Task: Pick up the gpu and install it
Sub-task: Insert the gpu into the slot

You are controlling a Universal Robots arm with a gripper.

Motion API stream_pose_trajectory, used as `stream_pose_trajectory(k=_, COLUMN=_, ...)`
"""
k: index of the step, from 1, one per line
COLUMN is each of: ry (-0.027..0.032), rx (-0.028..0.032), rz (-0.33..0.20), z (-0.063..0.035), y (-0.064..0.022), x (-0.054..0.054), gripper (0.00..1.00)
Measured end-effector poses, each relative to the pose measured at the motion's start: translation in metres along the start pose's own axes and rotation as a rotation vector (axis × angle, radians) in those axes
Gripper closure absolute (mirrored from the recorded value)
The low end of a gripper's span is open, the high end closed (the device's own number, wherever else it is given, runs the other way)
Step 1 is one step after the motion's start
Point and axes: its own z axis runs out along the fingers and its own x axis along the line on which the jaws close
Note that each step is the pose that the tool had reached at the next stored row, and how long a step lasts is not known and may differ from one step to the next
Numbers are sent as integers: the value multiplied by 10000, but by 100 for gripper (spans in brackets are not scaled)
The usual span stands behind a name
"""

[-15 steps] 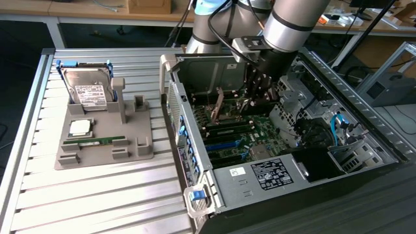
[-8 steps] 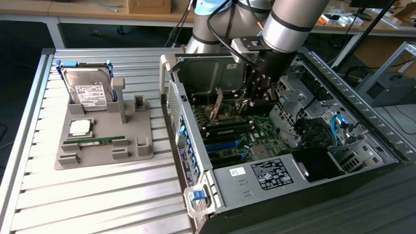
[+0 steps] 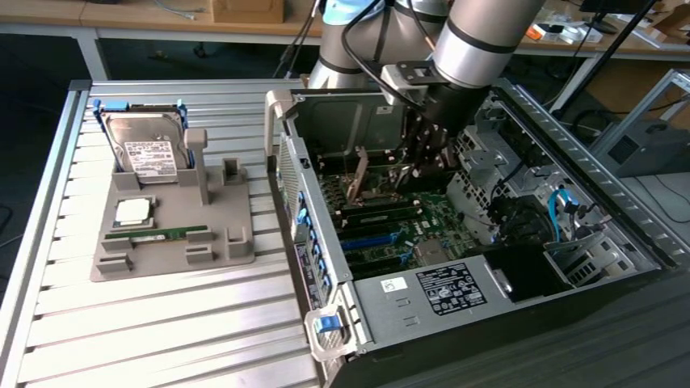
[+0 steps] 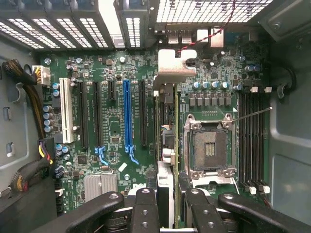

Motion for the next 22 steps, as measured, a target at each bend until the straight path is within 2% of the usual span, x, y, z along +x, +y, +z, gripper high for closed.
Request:
stream_pose_trajectory(k=11, ry=1, rx=0, rz=0, z=9, y=35, x=7, gripper=73)
stream_pose_trajectory(k=18, ry=0, rx=0, rz=-1, z=40, y=119, x=26, gripper=73)
stream_pose_trajectory(k=20, ry=-1, rx=0, rz=0, z=51, y=173, x=31, gripper=73)
stream_pose_trajectory(k=22, ry=1, rx=0, rz=0, z=55, y=195, x=112, gripper=73)
